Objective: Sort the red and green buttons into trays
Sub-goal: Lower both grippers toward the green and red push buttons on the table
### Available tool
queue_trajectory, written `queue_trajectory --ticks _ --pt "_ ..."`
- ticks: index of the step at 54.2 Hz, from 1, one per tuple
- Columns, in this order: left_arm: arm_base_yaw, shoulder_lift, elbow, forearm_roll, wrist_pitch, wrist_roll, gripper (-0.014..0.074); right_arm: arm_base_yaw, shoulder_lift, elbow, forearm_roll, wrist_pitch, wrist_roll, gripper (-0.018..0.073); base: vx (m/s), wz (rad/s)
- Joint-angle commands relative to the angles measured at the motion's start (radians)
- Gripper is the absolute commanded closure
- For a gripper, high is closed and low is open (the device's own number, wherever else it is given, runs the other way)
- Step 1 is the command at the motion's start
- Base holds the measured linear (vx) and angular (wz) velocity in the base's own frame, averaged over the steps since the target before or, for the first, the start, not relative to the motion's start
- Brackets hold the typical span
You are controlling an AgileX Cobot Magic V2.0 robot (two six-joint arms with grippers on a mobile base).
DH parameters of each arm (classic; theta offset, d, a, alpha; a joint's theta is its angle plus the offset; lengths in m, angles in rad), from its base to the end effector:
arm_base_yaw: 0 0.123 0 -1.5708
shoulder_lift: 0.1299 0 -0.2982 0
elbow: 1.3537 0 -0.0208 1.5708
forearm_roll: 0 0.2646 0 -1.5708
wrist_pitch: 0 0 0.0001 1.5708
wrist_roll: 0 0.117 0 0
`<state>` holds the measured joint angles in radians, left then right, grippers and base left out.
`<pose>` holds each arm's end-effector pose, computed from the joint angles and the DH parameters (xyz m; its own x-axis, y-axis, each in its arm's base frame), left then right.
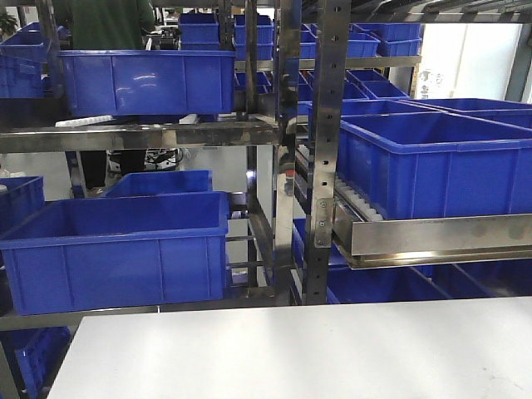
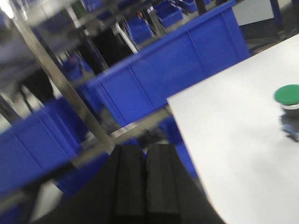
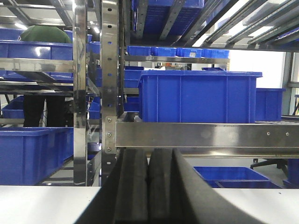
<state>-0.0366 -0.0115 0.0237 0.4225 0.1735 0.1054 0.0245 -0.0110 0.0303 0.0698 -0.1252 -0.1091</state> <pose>0.0827 0.0053 0.1890 -0.0892 0.5012 -0.8607 0.0121 0.8647 0.5022 0.0813 0.0010 0.2194 0.1920 -0.0351 -0.9808 -0.0083 0.9993 -0.0374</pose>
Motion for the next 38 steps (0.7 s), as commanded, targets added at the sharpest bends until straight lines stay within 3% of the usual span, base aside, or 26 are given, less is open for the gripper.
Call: queue_trajectory --ticks 1,6,11,15,22,26,30,38 --pt "-0.002 0.008 -0.034 0.090 -0.231 0.011 0.0603 -0.006 -0.006 0.007 -0.001 -0.092 0.001 0.0567 0.00 0.00" --pt "-0.002 0.008 -0.034 0.081 -0.458 -0.051 0.0603 -0.006 -0.006 0.003 -0.001 -0.099 0.001 0.0567 0.00 0.00" --pt "-0.002 0.009 -0.050 -0.038 -0.638 -0.175 0.0603 -0.006 -0.005 -0.035 -0.002 -0.087 0.001 0.0567 0.00 0.00" --pt "-0.002 0.026 -0.113 -0.196 -0.589 -0.213 0.0603 -0.006 0.019 -0.109 -0.004 -0.061 -0.028 0.0567 0.00 0.00" --pt "-0.002 0.171 -0.302 -0.443 -0.410 -0.115 0.0603 -0.006 0.155 -0.300 -0.005 0.016 -0.115 0.0567 0.00 0.00" --pt "-0.002 0.296 -0.405 -0.503 -0.390 -0.056 0.0603 -0.006 0.277 -0.397 -0.004 0.023 -0.123 0.0567 0.00 0.00" --pt "-0.002 0.426 -0.496 -0.538 -0.387 -0.047 0.0603 -0.006 0.413 -0.479 -0.004 -0.009 -0.122 0.0567 0.00 0.00" --pt "-0.002 0.656 -0.590 -0.541 -0.434 -0.047 0.0603 -0.006 0.617 -0.564 -0.003 -0.065 -0.077 0.0567 0.00 0.00"
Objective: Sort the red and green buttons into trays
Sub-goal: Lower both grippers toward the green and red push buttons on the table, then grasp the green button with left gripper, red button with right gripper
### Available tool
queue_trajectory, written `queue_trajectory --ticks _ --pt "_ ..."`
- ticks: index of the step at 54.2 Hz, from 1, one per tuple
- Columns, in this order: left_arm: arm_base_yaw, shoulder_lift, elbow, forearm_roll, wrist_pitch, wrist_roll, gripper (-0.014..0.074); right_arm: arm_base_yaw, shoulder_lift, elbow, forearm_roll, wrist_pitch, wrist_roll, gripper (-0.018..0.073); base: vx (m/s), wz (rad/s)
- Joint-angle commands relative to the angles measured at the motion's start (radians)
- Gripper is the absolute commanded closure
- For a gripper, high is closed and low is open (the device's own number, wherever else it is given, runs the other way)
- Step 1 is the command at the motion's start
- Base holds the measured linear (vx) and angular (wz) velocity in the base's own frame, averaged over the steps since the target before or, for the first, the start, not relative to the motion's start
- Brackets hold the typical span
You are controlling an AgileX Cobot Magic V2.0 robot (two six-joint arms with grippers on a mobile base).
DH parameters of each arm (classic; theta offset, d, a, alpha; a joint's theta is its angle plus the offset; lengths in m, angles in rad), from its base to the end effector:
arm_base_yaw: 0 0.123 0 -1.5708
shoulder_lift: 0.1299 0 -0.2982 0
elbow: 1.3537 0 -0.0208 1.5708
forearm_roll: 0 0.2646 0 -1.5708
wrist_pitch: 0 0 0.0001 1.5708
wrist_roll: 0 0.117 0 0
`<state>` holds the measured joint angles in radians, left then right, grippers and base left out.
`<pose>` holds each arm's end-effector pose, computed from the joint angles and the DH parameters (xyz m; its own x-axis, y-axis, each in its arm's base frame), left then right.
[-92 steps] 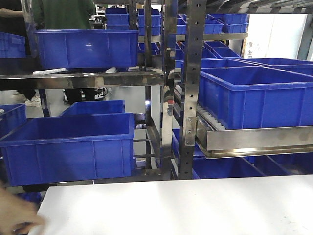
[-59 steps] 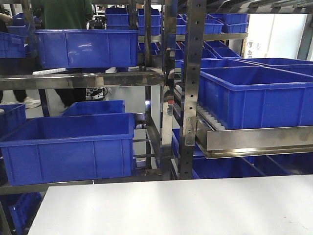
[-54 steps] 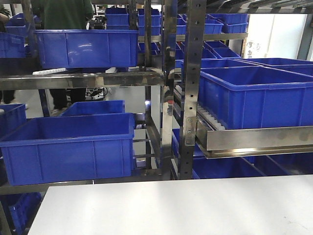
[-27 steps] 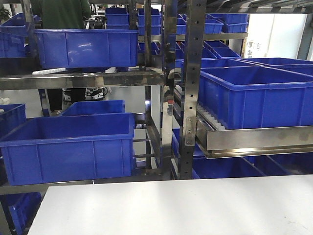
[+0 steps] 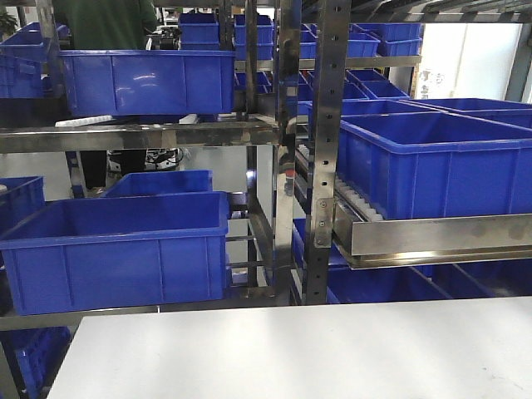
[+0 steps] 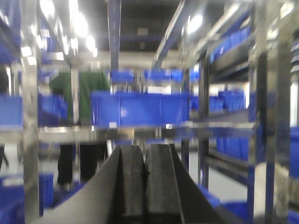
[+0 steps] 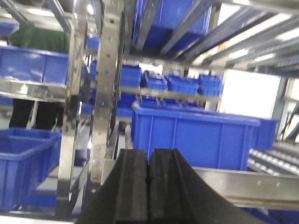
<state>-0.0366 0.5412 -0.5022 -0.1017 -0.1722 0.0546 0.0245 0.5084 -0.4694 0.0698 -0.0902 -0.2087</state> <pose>0.1439 -0.0032 0.3673 0.2165 -0.0535 -0.9748 0.0295 0.9984 -0.0483 0.1397 0.0027 0.3502 0.1389 -0.1354 -0.9810 0.0010 0.9906 -0.1366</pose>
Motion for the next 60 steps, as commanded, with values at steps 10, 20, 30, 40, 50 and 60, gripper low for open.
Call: queue_trajectory --ticks 10,20,30,40,50,60 --pt "-0.002 0.279 -0.077 -0.017 -0.216 0.000 0.0602 -0.006 0.249 -0.074 -0.003 -0.111 0.031 0.0563 0.00 0.00" --pt "-0.004 0.400 -0.077 -0.016 -0.219 0.000 0.0557 -0.006 0.340 -0.074 -0.003 -0.098 0.049 0.0474 0.00 0.00" --pt "-0.004 0.475 -0.077 -0.016 -0.219 -0.062 0.0367 -0.006 0.391 -0.074 -0.003 -0.117 0.105 0.0230 0.00 0.00" --pt "-0.004 0.555 -0.077 -0.016 -0.219 -0.072 0.0090 -0.006 0.404 -0.074 0.002 -0.172 0.123 -0.0072 0.00 0.00" --pt "-0.004 0.622 -0.077 -0.014 -0.217 -0.088 -0.0014 -0.006 0.502 0.048 -0.009 -0.373 0.171 -0.0118 0.00 0.00" --pt "-0.005 0.675 -0.074 0.068 -0.212 -0.105 0.0006 -0.006 0.819 0.312 -0.139 -0.914 0.285 -0.0048 0.00 0.00"
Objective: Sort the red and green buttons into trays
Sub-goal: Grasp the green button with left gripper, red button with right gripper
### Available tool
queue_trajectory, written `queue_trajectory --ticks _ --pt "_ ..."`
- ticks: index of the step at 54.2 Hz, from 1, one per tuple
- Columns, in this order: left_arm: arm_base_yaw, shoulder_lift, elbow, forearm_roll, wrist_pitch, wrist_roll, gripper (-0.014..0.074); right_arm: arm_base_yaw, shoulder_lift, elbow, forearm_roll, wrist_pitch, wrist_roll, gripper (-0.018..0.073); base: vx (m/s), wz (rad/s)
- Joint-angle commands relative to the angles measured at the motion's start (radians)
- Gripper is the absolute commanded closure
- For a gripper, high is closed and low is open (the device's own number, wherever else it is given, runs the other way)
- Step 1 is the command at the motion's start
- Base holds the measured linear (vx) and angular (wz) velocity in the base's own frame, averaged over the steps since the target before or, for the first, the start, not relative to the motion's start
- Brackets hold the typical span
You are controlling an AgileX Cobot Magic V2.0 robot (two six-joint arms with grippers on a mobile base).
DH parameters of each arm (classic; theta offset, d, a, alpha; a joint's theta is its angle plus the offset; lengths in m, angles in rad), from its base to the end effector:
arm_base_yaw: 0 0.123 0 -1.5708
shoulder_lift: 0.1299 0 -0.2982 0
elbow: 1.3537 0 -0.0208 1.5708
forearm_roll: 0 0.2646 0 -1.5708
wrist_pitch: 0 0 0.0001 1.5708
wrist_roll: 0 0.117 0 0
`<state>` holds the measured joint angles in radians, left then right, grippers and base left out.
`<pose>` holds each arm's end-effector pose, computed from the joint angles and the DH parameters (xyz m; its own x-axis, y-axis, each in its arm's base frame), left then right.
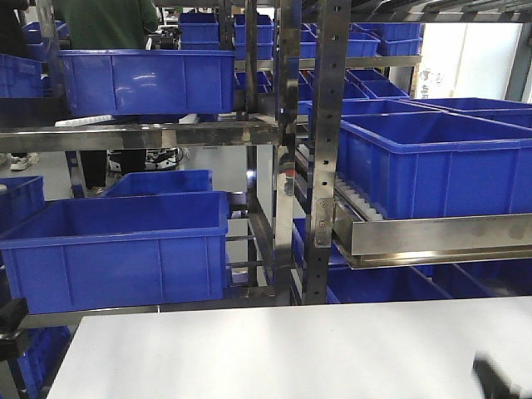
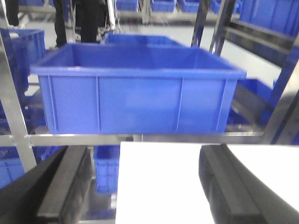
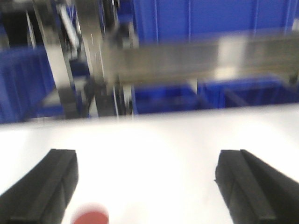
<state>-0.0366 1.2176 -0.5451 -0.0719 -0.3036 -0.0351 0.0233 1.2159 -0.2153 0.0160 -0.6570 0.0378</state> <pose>0.2782 -0.0077 0.2523 -0.2787 -0.0934 -0.9558 -0.0129 0.9955 -0.0935 0.2247 0.0041 0.1872 -0.2540 0.0445 -0.9662 -0.0010 0.9989 0.0463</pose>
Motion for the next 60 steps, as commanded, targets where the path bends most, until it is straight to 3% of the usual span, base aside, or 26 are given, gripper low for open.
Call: queue_trajectory --ticks 1,8,19,42,46,55,60 --pt "-0.005 0.005 -0.031 0.050 -0.080 -0.015 0.0009 -0.005 0.141 0.068 -0.096 -0.386 0.037 -0.0041 0.00 0.00" --pt "-0.005 0.031 -0.030 0.072 -0.080 -0.015 0.0020 -0.005 0.403 0.094 -0.199 -0.674 0.022 -0.0006 0.00 0.00" --pt "-0.005 0.043 -0.030 0.072 -0.080 -0.015 0.0020 -0.005 0.658 0.005 -0.314 -0.681 -0.038 -0.0004 0.00 0.00" --pt "-0.005 0.043 -0.030 0.072 -0.073 -0.015 0.0020 -0.005 0.846 -0.248 -0.323 -0.681 0.011 0.0025 0.00 0.00" --pt "-0.005 0.043 -0.030 0.081 -0.052 -0.015 0.0020 -0.005 0.860 -0.268 -0.323 -0.681 0.042 0.0127 0.00 0.00" --pt "-0.056 0.060 -0.025 0.218 0.061 -0.015 0.0022 -0.005 0.860 -0.270 -0.324 -0.673 0.046 0.0575 0.00 0.00" --pt "-0.112 0.076 0.025 0.264 0.055 -0.015 0.0035 -0.005 0.860 -0.270 -0.324 -0.680 0.049 0.0573 0.00 0.00"
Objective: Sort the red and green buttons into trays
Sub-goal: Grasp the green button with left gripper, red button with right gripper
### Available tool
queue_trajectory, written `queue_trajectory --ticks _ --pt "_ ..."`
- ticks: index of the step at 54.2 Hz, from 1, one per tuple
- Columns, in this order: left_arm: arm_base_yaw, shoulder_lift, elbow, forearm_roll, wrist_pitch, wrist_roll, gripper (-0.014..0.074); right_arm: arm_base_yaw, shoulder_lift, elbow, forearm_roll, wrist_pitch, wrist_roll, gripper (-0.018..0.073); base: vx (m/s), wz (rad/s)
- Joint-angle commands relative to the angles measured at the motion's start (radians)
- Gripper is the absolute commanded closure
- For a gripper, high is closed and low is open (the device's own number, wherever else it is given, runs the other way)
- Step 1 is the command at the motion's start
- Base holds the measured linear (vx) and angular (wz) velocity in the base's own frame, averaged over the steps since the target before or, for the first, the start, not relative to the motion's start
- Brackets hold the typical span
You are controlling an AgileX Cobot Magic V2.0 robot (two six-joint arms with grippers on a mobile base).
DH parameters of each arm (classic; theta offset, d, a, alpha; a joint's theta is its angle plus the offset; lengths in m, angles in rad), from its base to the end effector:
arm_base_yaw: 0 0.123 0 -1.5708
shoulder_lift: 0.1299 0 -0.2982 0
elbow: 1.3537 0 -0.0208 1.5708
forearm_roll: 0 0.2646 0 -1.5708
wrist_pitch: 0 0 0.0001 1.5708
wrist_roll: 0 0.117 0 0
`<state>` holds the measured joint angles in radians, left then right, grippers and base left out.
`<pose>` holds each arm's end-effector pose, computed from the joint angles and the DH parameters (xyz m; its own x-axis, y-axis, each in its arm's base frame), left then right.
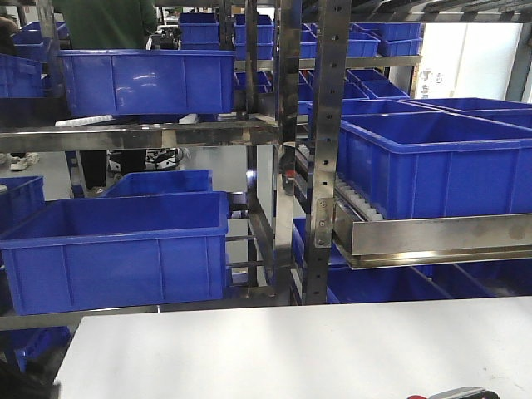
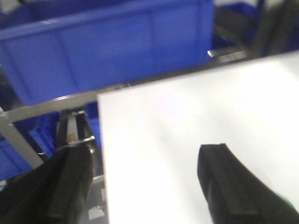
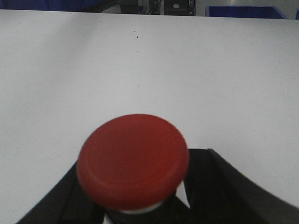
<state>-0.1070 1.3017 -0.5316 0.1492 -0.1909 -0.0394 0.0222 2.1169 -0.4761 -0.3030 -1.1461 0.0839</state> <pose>0.2780 -0.0332 0.2119 -0.4547 0.1563 -0.8768 0.1811 0.9801 0.0808 0.3137 0.0388 0.0449 -0.4002 -0.0514 -0.9150 -0.2869 0.9553 0.0718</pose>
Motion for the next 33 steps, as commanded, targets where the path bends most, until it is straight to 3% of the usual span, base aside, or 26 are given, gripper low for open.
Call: queue_trajectory --ticks 1,7,14,21,25,33 --pt "-0.049 -0.003 0.023 0.046 -0.064 -0.012 0.0037 -0.004 -0.041 -0.009 -0.003 -0.191 0.002 0.0573 0.00 0.00" --pt "-0.078 0.030 0.130 0.045 -0.164 -0.037 0.0048 -0.004 -0.040 -0.009 0.002 -0.191 0.002 0.0570 0.00 0.00" --pt "-0.083 0.082 0.248 0.065 -0.370 -0.095 0.0048 -0.004 -0.040 -0.009 0.007 -0.191 0.002 0.0567 0.00 0.00" --pt "-0.083 0.169 0.288 0.168 -0.576 -0.097 0.0048 -0.004 -0.040 -0.009 0.010 -0.190 0.002 0.0566 0.00 0.00" --pt "-0.083 0.231 0.281 0.216 -0.614 -0.100 0.0048 -0.004 -0.040 -0.009 0.014 -0.190 0.002 0.0564 0.00 0.00" --pt "-0.083 0.357 0.255 0.223 -0.696 -0.105 0.0064 -0.004 -0.040 -0.009 0.026 -0.190 0.002 0.0562 0.00 0.00"
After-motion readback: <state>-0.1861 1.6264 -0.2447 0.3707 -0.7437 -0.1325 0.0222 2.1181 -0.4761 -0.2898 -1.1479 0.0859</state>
